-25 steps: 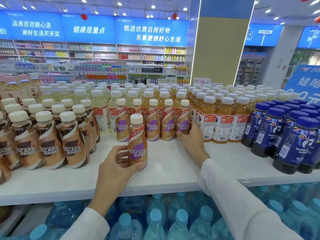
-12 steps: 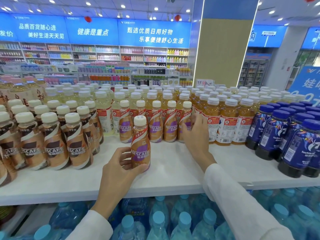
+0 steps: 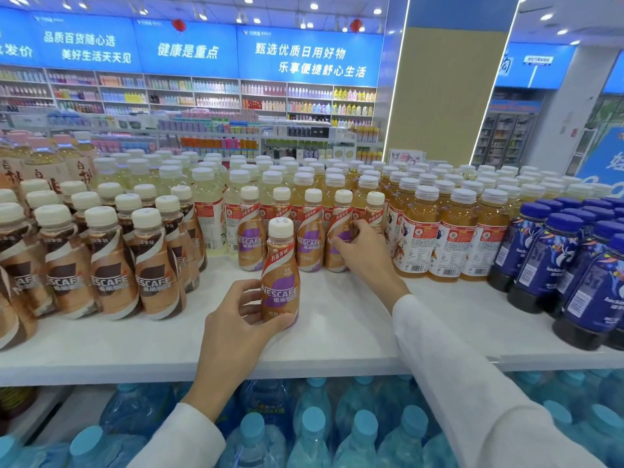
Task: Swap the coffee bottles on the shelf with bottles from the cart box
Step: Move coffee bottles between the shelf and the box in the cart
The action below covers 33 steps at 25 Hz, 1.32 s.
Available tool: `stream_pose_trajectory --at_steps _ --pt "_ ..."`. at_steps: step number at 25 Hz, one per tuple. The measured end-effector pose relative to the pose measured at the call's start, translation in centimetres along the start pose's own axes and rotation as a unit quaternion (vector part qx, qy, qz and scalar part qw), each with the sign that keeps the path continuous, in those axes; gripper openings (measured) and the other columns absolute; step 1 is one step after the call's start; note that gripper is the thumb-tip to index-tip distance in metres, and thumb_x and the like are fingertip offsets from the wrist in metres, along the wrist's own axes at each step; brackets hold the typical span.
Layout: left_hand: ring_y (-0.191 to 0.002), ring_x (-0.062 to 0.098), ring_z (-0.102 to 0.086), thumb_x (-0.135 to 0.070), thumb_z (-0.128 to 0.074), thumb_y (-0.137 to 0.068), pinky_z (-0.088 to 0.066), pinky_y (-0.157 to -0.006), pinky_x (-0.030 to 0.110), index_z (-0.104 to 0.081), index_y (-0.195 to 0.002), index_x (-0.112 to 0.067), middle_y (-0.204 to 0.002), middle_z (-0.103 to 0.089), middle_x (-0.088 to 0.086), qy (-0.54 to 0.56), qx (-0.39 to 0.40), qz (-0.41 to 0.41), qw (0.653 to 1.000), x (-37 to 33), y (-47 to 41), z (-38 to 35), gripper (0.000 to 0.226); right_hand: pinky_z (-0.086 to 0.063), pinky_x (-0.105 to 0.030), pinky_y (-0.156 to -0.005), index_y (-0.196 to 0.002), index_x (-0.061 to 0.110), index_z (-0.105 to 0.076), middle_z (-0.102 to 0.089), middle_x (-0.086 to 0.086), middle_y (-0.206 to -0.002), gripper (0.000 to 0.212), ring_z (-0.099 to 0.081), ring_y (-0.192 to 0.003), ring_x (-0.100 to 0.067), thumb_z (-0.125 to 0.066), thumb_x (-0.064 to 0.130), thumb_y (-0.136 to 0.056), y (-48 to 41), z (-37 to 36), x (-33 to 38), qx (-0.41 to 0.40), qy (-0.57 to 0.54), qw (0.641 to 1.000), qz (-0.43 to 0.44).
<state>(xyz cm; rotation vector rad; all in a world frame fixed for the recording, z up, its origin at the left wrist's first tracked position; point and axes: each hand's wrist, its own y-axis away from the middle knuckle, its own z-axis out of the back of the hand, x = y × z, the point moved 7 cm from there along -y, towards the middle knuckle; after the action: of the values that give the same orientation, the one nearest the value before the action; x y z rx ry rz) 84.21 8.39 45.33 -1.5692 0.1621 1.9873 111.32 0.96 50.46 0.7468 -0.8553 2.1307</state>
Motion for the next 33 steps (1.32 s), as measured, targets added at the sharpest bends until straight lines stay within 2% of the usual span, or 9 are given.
stream_pose_trajectory --at_steps 4,7,9,11,13,19,24,28,33 --pt "-0.097 0.009 -0.068 -0.037 -0.092 -0.065 -0.053 -0.078 0.018 -0.055 -0.121 -0.035 -0.113 -0.068 -0.013 -0.002 -0.002 0.002 1.000 0.1 0.0 -0.1 0.067 -0.058 -0.040 -0.084 -0.142 0.024 -0.048 -0.073 0.006 -0.098 0.062 -0.068 -0.096 -0.017 -0.069 0.046 -0.088 0.9 0.4 0.3 -0.023 -0.005 0.999 0.025" --pt "-0.095 0.007 -0.067 -0.038 -0.091 -0.065 -0.050 -0.075 0.015 -0.054 -0.120 -0.037 -0.112 -0.067 -0.015 -0.002 0.001 0.002 1.000 0.1 0.0 -0.1 0.066 -0.058 -0.029 -0.075 -0.133 0.023 -0.057 -0.067 0.011 -0.079 0.046 -0.063 -0.076 -0.003 -0.071 0.033 -0.090 2.4 3.1 -0.7 -0.127 -0.053 0.989 0.050" --pt "-0.097 0.008 -0.068 -0.038 -0.091 -0.066 -0.050 -0.076 0.015 -0.054 -0.120 -0.036 -0.112 -0.067 -0.014 0.001 0.001 0.002 1.000 0.1 0.0 -0.1 0.066 -0.058 -0.032 -0.081 -0.125 0.021 -0.056 -0.065 0.008 -0.100 0.043 -0.061 -0.087 -0.003 -0.076 0.026 -0.087 2.8 4.0 -2.7 -0.151 -0.096 0.984 0.010" --pt "-0.098 0.010 -0.068 -0.037 -0.091 -0.067 -0.051 -0.077 0.017 -0.054 -0.121 -0.035 -0.113 -0.067 -0.014 0.001 0.003 0.004 1.000 0.0 0.1 -0.2 0.066 -0.055 -0.037 -0.095 -0.135 0.021 -0.046 -0.058 0.003 -0.128 0.065 -0.060 -0.110 -0.012 -0.081 0.025 -0.081 2.3 3.0 -4.4 -0.087 -0.120 0.989 -0.029" --pt "-0.097 0.010 -0.068 -0.036 -0.091 -0.067 -0.051 -0.076 0.016 -0.054 -0.120 -0.036 -0.113 -0.066 -0.014 0.001 0.003 0.006 1.000 -0.1 0.1 -0.1 0.065 -0.051 -0.045 -0.103 -0.141 0.020 -0.044 -0.058 0.001 -0.137 0.072 -0.058 -0.122 -0.020 -0.082 0.024 -0.080 1.7 2.0 -5.3 -0.039 -0.119 0.991 -0.050" --pt "-0.099 0.010 -0.067 -0.034 -0.089 -0.070 -0.052 -0.079 0.018 -0.052 -0.119 -0.037 -0.114 -0.064 -0.015 -0.002 0.005 0.018 1.000 -0.1 -0.2 0.0 0.062 -0.050 -0.045 -0.104 -0.142 0.017 -0.045 -0.059 -0.003 -0.138 0.069 -0.058 -0.123 -0.023 -0.080 0.027 -0.083 1.2 1.7 -6.1 -0.049 -0.098 0.992 -0.063" --pt "-0.093 -0.003 -0.062 -0.025 -0.088 -0.075 -0.046 -0.073 0.011 -0.053 -0.120 -0.031 -0.109 -0.064 -0.016 -0.020 -0.003 0.015 1.000 0.5 -2.8 1.8 0.057 -0.046 -0.046 -0.107 -0.144 0.016 -0.043 -0.057 -0.004 -0.142 0.068 -0.055 -0.128 -0.026 -0.077 0.027 -0.087 1.4 1.5 -6.2 -0.055 -0.104 0.992 -0.038" --pt "-0.107 0.010 -0.063 -0.023 -0.086 -0.077 -0.047 -0.087 0.021 -0.054 -0.132 -0.022 -0.121 -0.066 -0.008 -0.034 -0.031 0.003 0.999 1.5 -6.1 3.6 0.063 -0.046 -0.040 -0.102 -0.139 0.011 -0.048 -0.061 -0.008 -0.135 0.063 -0.057 -0.123 -0.028 -0.078 0.022 -0.085 1.6 1.5 -5.8 -0.066 -0.101 0.993 -0.007" --pt "-0.105 0.010 -0.062 -0.021 -0.086 -0.077 -0.046 -0.084 0.017 -0.055 -0.134 -0.019 -0.124 -0.067 -0.005 -0.042 -0.032 -0.006 0.999 2.2 -8.3 3.3 0.065 -0.044 -0.034 -0.095 -0.136 0.011 -0.050 -0.063 -0.007 -0.132 0.059 -0.058 -0.120 -0.027 -0.078 0.021 -0.086 1.5 1.3 -5.7 -0.061 -0.106 0.992 0.003"
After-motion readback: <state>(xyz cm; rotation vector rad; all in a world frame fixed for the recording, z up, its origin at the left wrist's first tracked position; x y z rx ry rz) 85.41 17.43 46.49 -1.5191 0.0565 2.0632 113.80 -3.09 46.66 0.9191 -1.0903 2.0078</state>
